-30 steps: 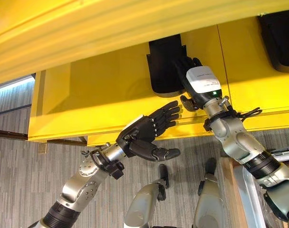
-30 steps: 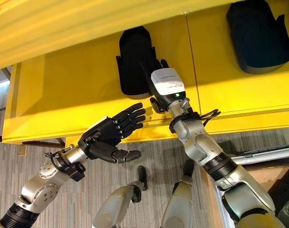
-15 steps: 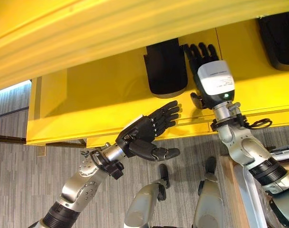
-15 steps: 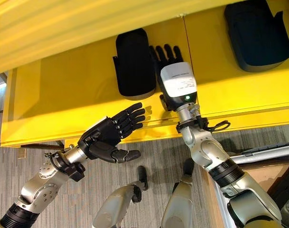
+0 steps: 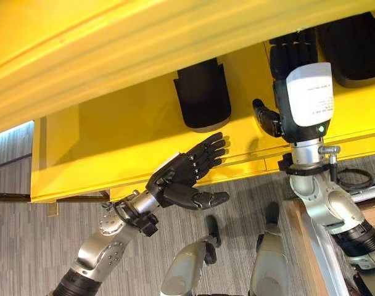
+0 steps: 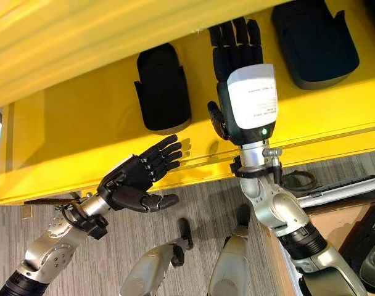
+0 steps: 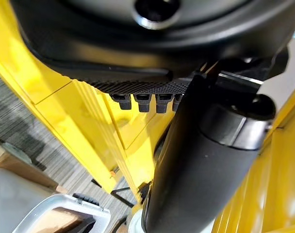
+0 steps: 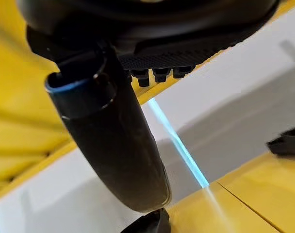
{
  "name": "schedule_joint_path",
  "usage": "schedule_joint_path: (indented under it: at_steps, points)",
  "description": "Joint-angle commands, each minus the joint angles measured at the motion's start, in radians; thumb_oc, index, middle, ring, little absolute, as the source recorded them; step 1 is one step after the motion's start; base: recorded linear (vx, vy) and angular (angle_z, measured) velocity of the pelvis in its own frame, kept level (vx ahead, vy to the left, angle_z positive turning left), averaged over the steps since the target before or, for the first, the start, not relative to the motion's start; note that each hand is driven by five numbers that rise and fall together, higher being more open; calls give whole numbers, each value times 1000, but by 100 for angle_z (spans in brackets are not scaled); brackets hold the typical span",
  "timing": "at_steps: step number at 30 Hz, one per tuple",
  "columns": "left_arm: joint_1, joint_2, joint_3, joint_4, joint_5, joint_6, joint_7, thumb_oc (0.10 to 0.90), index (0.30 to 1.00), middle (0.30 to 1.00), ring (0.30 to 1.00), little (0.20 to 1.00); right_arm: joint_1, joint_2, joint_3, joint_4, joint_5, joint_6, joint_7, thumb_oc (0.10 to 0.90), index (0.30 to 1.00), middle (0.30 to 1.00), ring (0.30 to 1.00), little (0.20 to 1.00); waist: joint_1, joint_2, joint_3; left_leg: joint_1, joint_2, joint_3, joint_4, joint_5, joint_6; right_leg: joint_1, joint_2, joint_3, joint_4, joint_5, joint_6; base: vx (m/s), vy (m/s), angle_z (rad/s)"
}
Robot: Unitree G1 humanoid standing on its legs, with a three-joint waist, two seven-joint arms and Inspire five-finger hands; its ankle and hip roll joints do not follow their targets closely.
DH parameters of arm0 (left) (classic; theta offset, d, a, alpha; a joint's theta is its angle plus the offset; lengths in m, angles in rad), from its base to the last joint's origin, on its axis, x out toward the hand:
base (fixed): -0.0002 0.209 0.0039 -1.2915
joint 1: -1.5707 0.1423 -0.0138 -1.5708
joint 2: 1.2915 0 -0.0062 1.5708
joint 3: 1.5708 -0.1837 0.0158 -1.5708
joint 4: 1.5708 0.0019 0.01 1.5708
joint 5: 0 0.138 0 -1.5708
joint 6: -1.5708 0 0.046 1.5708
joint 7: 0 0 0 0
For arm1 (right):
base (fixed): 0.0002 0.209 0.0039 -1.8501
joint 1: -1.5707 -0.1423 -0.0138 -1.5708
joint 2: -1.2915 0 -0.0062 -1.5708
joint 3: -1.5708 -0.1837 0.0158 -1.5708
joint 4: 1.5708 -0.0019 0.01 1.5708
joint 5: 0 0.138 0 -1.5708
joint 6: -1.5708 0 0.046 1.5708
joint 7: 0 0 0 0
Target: Move parts from the plastic box to the shelf.
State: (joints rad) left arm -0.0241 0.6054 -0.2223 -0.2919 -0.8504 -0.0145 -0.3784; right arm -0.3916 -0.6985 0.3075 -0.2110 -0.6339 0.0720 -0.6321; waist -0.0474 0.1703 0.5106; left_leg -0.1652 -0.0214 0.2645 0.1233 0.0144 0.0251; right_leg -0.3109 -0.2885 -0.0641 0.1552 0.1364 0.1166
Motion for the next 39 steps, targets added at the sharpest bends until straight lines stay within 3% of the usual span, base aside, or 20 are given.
schedule_joint_path:
  at_steps: [1, 3, 4, 8, 9, 13, 14, 16, 19, 22, 23, 25, 26, 27, 28, 29, 31, 33, 37, 39]
  points:
    - [52, -42, 103, -180, -73, -151, -3, 900, 1000, 1000, 1000, 1000, 56, -39, -132, -178, 90, -61, -30, 900, 1000, 1000, 1000, 1000, -43, 62, -25, 19, 0, -56, 55, -112, 4, 69, 37, -8, 138, -216, -25, 11, 79, -10]
    - [119, -49, 153, -172, -96, -151, -28, 900, 1000, 1000, 1000, 1000, 217, -45, -197, -196, 151, -117, 42, 900, 1000, 1000, 1000, 1000, -66, 37, -41, 54, 12, -38, 31, -116, 8, 97, 46, -12, 105, -207, -16, 57, 80, -9]
    - [187, -47, 200, -165, -109, -148, -65, 900, 1000, 1000, 1000, 1000, 363, -58, -262, -225, 205, -173, 94, 900, 1000, 1000, 1000, 1000, -90, 8, -59, 87, 26, -24, 11, -119, 8, 126, 54, -11, 78, -203, -4, 82, 79, -6]
    - [317, -13, 267, -164, -139, -149, -131, 900, 1000, 1000, 1000, 1000, 684, -95, -465, -288, 405, -295, 203, 900, 1000, 1000, 1000, 1000, -139, -72, -107, 135, 50, 16, -28, -123, 15, 167, 74, 8, 7, -165, 23, 4, 73, -19]
    - [342, 0, 276, -168, -140, -145, -152, 900, 1000, 1000, 1000, 1000, 749, -101, -513, -304, 465, -300, 228, 900, 1000, 1000, 1000, 1000, -150, -96, -120, 141, 53, 27, -38, -126, 17, 172, 79, 13, -14, -150, 31, -55, 40, -28]
    - [366, 21, 258, -173, -128, -143, -184, 900, 1000, 1000, 1000, 1000, 854, -102, -588, -319, 547, -289, 246, 900, 1000, 1000, 1000, 1000, -170, -130, -140, 165, 59, 48, -65, -123, 23, 179, 81, 23, -58, -109, 52, -39, 73, -27]
    - [381, 29, 202, -169, -103, -146, -158, 900, 1000, 1000, 1000, 1000, 938, -99, -619, -303, 597, -310, 261, 900, 1000, 1000, 1000, 1000, -208, -169, -170, 217, 62, 98, -132, -112, 14, 158, 65, 56, -160, 7, 102, -37, 132, -42]
    - [376, 49, 171, -162, -57, -134, -147, 900, 1000, 1000, 1000, 1000, 963, -68, -605, -282, 607, -353, 273, 900, 1000, 1000, 1000, 1000, -221, -185, -186, 264, 84, 118, -175, -125, 4, 122, 55, 56, -149, 40, 132, -5, 75, -68]
    - [382, 66, 159, -156, -45, -114, -118, 900, 1000, 1000, 1000, 1000, 988, -66, -607, -286, 623, -382, 293, 900, 1000, 1000, 1000, 1000, -225, -202, -210, 284, 105, 168, -199, -111, 10, 130, 79, 13, -98, 0, 132, -84, -68, -66]
    - [386, 103, 130, -155, -71, -117, -61, 900, 1000, 1000, 1000, 1000, 1024, -90, -618, -309, 604, -406, 273, 900, 1000, 1000, 1000, 1000, -200, -207, -243, 245, 125, 181, -160, -102, 34, 158, 65, -36, 108, -71, 83, -223, -175, -99]
    - [388, 114, 122, -152, -84, -124, -57, 900, 1000, 1000, 1000, 1000, 1019, -112, -621, -319, 603, -386, 248, 900, 1000, 1000, 1000, 1000, -181, -204, -249, 201, 144, 189, -112, -107, 39, 179, 42, -47, 212, -115, 54, -314, -221, -79]
    - [393, 121, 126, -154, -88, -130, -61, 900, 1000, 1000, 1000, 1000, 1003, -130, -624, -323, 609, -360, 235, 900, 1000, 1000, 1000, 1000, -161, -206, -254, 153, 160, 199, -64, -112, 37, 209, 16, -62, 248, -139, 41, -289, -250, -32]
    - [401, 126, 132, -152, -102, -131, -69, 900, 1000, 1000, 1000, 1000, 979, -152, -620, -318, 612, -338, 220, 900, 1000, 1000, 1000, 1000, -138, -209, -262, 110, 179, 211, -30, -104, 29, 263, -8, -81, 255, -150, 38, -415, -492, -49]
    - [396, 139, 141, -153, -121, -123, -72, 900, 1000, 1000, 1000, 1000, 935, -184, -612, -303, 606, -301, 190, 900, 1000, 1000, 1000, 1000, -114, -209, -264, 51, 222, 204, 3, -76, -3, 313, -14, -107, 231, -195, 28, -409, -590, -65]
    - [401, 135, 153, -154, -131, -112, -90, 900, 1000, 1000, 1000, 1000, 924, -196, -621, -296, 608, -275, 194, 900, 1000, 1000, 1000, 1000, -108, -204, -256, 25, 269, 181, 13, -38, -41, 337, 20, -112, 205, -289, 15, -306, -502, -58]
    - [402, 134, 155, -155, -132, -110, -92, 900, 1000, 1000, 1000, 1000, 922, -197, -622, -296, 609, -272, 195, 900, 1000, 1000, 1000, 1000, -110, -202, -253, 23, 277, 175, 16, -32, -48, 341, 27, -116, 204, -299, 10, -214, -411, -47]
    - [405, 117, 172, -160, -150, -113, -99, 900, 1000, 1000, 1000, 1000, 910, -225, -631, -301, 585, -263, 192, 900, 1000, 1000, 1000, 1000, -104, -189, -238, 28, 351, 148, -14, 44, -101, 353, 84, -147, 172, -373, -15, -308, -454, -3]
    - [389, 106, 174, -157, -152, -112, -88, 900, 1000, 1000, 1000, 1000, 889, -243, -626, -302, 581, -228, 197, 900, 1000, 1000, 1000, 1000, -105, -179, -225, 46, 375, 130, -56, 81, -117, 331, 108, -151, 194, -387, -37, -316, -329, 1]
    - [341, 65, 140, -113, -140, -152, -17, 900, 1000, 1000, 1000, 1000, 750, -296, -540, -253, 565, -189, 212, 900, 1000, 1000, 1000, 1000, -112, -190, -208, 130, 429, 57, -156, 170, -146, 282, 166, -118, 223, -392, -89, -249, -244, -15]
    - [295, 26, 116, -68, -127, -187, 34, 900, 1000, 1000, 1000, 1000, 590, -309, -422, -189, 568, -163, 253, 900, 1000, 1000, 1000, 1000, -94, -185, -206, 119, 440, -29, -139, 225, -146, 260, 196, -83, 192, -365, -114, -239, -146, -62]
